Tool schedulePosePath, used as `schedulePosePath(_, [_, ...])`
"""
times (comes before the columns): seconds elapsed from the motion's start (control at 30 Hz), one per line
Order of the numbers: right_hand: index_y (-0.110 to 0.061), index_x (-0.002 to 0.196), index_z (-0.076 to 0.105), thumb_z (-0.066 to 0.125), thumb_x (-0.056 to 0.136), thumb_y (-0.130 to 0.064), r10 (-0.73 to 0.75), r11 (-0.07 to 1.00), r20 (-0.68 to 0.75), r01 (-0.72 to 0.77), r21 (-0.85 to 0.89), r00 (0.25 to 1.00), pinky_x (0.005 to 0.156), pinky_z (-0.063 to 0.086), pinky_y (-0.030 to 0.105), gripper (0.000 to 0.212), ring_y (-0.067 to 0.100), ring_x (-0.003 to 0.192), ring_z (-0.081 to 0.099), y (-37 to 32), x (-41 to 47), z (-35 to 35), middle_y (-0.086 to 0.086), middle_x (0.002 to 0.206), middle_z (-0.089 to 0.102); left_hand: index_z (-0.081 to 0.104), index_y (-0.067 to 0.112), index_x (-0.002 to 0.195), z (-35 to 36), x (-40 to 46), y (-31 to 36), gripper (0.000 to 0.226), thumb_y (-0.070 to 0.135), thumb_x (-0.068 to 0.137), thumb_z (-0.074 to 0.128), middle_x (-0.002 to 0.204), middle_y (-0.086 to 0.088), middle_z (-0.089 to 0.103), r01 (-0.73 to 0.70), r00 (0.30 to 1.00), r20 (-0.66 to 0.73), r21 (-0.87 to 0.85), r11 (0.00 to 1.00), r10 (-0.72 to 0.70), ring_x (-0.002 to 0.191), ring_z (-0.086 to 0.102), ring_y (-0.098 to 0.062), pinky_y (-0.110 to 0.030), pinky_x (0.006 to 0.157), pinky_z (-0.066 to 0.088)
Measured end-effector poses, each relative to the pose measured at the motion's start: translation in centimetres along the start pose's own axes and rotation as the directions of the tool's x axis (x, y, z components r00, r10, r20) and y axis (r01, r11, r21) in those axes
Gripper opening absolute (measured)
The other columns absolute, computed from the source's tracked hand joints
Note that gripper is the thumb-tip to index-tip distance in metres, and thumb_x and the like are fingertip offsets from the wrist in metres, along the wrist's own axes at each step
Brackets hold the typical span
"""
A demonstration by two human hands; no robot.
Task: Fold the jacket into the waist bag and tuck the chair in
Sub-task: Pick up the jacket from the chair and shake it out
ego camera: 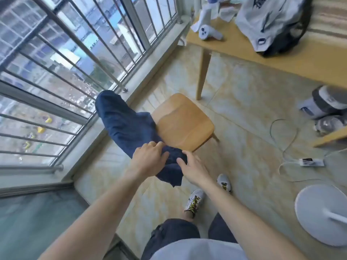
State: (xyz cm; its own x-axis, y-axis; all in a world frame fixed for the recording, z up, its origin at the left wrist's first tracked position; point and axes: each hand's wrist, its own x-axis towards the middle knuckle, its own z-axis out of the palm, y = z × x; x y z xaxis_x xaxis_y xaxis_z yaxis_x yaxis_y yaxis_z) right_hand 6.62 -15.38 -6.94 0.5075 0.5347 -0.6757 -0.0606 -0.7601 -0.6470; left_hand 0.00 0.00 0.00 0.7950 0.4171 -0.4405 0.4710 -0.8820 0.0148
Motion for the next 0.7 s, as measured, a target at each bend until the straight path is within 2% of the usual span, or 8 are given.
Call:
schedulePosePath(0.1, [-0.025, 0.147, 0.043, 0.043, 0.102, -0.048, 0.135, 0.976, 0.131, -0.155, 0.153, 0.982, 0.107, 0.044, 0.042, 0.051, 0.03, 0.133, 0.05, 0.3, 4.8, 1.0, 0.005, 0.15, 0.051, 0.059, 0.022, 0.128, 1.2, 0.7, -0.2, 0.044, 0.048, 0.099, 0.038, 0.115, -0.006, 0.067, 0.144, 0.989, 0.042, -0.027, 0.989, -0.143, 0.108, 0.062, -0.03, -0.04, 0.082, 0.047])
schedulePosePath(0.17, [-0.022, 0.148, 0.043, 0.047, 0.1, -0.047, 0.203, 0.945, 0.188, -0.243, 0.221, 0.961, 0.101, 0.045, 0.036, 0.054, 0.031, 0.129, 0.052, 0.2, 7.4, 1.6, 0.008, 0.146, 0.053, 0.058, 0.022, 0.132, 2.0, 0.7, -0.5, 0.046, 0.048, 0.099, 0.039, 0.117, -0.007, 0.066, 0.212, 0.975, 0.074, -0.009, 0.977, -0.211, 0.111, 0.061, -0.031, -0.04, 0.086, 0.047])
schedulePosePath(0.23, [-0.022, 0.152, 0.037, 0.052, 0.098, -0.048, 0.241, 0.919, 0.215, -0.294, 0.262, 0.946, 0.098, 0.044, 0.036, 0.062, 0.032, 0.13, 0.052, -0.1, 9.8, 2.3, 0.008, 0.148, 0.051, 0.056, 0.022, 0.134, 2.6, 1.1, -0.7, 0.046, 0.047, 0.099, 0.04, 0.119, -0.007, 0.066, 0.24, 0.967, 0.091, 0.005, 0.971, -0.24, 0.112, 0.061, -0.031, -0.039, 0.087, 0.047])
schedulePosePath(0.33, [-0.03, 0.155, 0.03, 0.062, 0.087, -0.056, 0.263, 0.871, 0.251, -0.341, 0.352, 0.932, 0.108, 0.045, 0.046, 0.08, 0.032, 0.137, 0.046, -0.4, 13.1, 3.7, 0.003, 0.156, 0.043, 0.057, 0.022, 0.129, 3.3, 1.9, -0.9, 0.043, 0.047, 0.1, 0.039, 0.117, -0.005, 0.066, 0.257, 0.963, 0.071, 0.045, 0.965, -0.26, 0.109, 0.062, -0.029, -0.038, 0.086, 0.046])
schedulePosePath(0.4, [-0.031, 0.155, 0.031, 0.07, 0.084, -0.051, 0.243, 0.857, 0.307, -0.352, 0.376, 0.92, 0.105, 0.049, 0.047, 0.083, 0.031, 0.136, 0.047, -0.6, 14.8, 5.4, 0.002, 0.154, 0.042, 0.06, 0.021, 0.123, 3.6, 2.2, -1.2, 0.041, 0.047, 0.099, 0.04, 0.11, -0.004, 0.069, 0.253, 0.966, 0.029, 0.079, 0.964, -0.256, 0.103, 0.065, -0.03, -0.038, 0.085, 0.045])
schedulePosePath(0.5, [-0.028, 0.144, 0.047, 0.077, 0.081, -0.027, 0.174, 0.878, 0.342, -0.302, 0.371, 0.924, 0.095, 0.058, 0.04, 0.069, 0.027, 0.11, 0.067, -1.0, 15.6, 7.0, 0.008, 0.133, 0.064, 0.062, 0.018, 0.118, 3.9, 2.4, -1.4, 0.038, 0.044, 0.097, 0.045, 0.102, -0.006, 0.07, 0.254, 0.967, -0.004, 0.089, 0.963, -0.255, 0.095, 0.066, -0.031, -0.038, 0.084, 0.044])
schedulePosePath(0.57, [-0.018, 0.127, 0.064, 0.076, 0.082, -0.014, 0.159, 0.877, 0.34, -0.291, 0.383, 0.927, 0.087, 0.061, 0.036, 0.046, 0.024, 0.087, 0.073, -1.3, 15.4, 7.7, 0.012, 0.11, 0.074, 0.061, 0.018, 0.115, 4.0, 2.1, -1.4, 0.035, 0.043, 0.096, 0.046, 0.101, -0.006, 0.069, 0.266, 0.963, 0.011, 0.078, 0.961, -0.268, 0.095, 0.065, -0.031, -0.037, 0.083, 0.043])
schedulePosePath(0.7, [-0.016, 0.096, 0.081, 0.073, 0.082, -0.012, 0.141, 0.898, 0.298, -0.249, 0.362, 0.944, 0.083, 0.061, 0.031, 0.016, 0.023, 0.094, 0.073, -2.2, 13.8, 6.7, 0.005, 0.097, 0.078, 0.065, 0.017, 0.11, 3.8, 1.5, -1.4, 0.034, 0.044, 0.093, 0.053, 0.094, -0.005, 0.07, 0.249, 0.969, -0.025, 0.062, 0.967, -0.248, 0.09, 0.066, -0.031, -0.036, 0.078, 0.044])
